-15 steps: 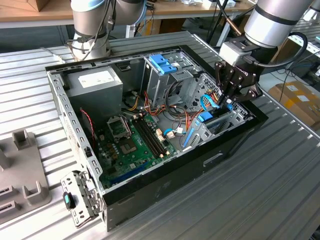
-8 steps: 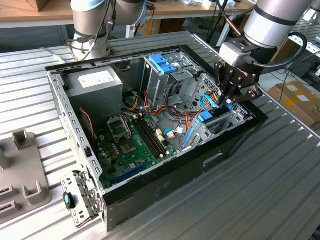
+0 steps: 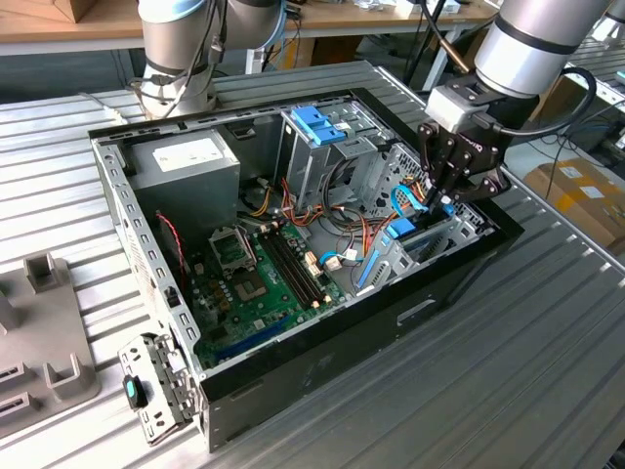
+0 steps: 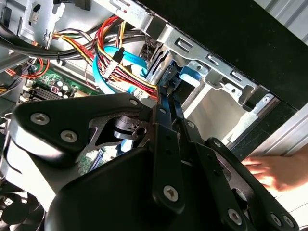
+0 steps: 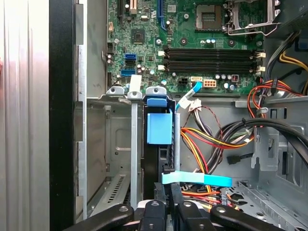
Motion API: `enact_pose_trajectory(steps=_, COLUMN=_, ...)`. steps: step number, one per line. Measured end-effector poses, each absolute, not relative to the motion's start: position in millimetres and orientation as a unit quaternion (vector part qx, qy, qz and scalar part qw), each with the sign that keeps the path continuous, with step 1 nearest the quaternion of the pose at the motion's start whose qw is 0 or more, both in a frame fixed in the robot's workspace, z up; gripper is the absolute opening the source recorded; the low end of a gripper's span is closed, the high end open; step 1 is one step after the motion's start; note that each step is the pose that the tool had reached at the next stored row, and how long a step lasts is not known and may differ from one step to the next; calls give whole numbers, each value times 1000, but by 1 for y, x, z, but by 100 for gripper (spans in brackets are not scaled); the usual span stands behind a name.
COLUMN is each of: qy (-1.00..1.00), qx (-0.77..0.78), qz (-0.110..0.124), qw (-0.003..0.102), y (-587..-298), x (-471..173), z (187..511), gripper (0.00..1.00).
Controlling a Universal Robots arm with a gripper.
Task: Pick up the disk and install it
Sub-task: 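Insert the second disk wire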
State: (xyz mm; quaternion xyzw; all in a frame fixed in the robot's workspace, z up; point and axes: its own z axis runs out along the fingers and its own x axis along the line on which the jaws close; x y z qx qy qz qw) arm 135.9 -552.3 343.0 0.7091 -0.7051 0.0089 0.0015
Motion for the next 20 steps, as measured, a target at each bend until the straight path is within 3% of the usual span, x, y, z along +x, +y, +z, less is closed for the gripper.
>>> enact_pose_trajectory(steps=8, qy=-705, qx=709, qz=9, qw=2, y=-552, x=136, z=343, gripper=16)
enact_pose_trajectory(steps=10, qy=-705, qx=709, qz=9, qw=2, y=-552, x=136, z=343, gripper=24)
enact_pose_trajectory(steps=13, qy=-705, qx=709, qz=9, qw=2, y=-552, x=136, z=344, gripper=24)
enact_pose_trajectory(steps=20, qy=-705, qx=709, qz=9, qw=2, y=-552, x=136, z=369, gripper=24)
